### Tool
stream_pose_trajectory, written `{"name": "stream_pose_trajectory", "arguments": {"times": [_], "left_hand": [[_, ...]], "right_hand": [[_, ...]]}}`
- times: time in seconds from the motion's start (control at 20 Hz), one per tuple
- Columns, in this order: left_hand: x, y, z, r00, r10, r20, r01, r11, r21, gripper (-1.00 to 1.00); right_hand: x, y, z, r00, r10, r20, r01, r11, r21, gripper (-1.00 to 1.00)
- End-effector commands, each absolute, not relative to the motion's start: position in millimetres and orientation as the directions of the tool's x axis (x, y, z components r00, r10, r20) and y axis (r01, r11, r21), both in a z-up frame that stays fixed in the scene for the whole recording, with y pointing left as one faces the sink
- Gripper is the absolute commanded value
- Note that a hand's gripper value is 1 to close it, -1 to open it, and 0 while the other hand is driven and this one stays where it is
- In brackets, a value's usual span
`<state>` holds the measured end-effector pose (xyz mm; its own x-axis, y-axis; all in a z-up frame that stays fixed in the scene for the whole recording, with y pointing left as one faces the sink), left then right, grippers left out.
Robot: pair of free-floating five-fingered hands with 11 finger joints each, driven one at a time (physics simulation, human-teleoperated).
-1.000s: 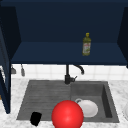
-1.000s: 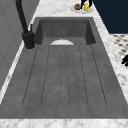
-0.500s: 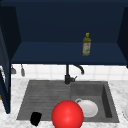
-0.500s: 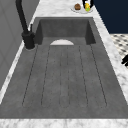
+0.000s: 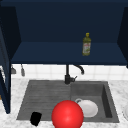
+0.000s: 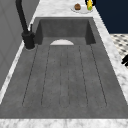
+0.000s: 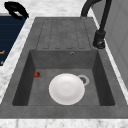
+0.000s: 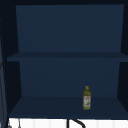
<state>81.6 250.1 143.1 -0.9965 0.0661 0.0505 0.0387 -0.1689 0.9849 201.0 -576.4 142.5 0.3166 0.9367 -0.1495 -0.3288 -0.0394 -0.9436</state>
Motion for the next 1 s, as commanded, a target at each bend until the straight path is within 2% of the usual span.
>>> {"name": "stream_pose_trajectory", "arguments": {"times": [0.0,0.95], "left_hand": [[82,250,143,-0.997,0.066,0.051,0.039,-0.169,0.985,0.00],[82,250,143,-0.997,0.066,0.051,0.039,-0.169,0.985,0.00]], "right_hand": [[201,-558,173,0.314,0.938,-0.147,-0.322,-0.041,-0.946,1.00],[204,-423,273,0.318,0.938,-0.141,-0.339,-0.026,-0.941,1.00]]}}
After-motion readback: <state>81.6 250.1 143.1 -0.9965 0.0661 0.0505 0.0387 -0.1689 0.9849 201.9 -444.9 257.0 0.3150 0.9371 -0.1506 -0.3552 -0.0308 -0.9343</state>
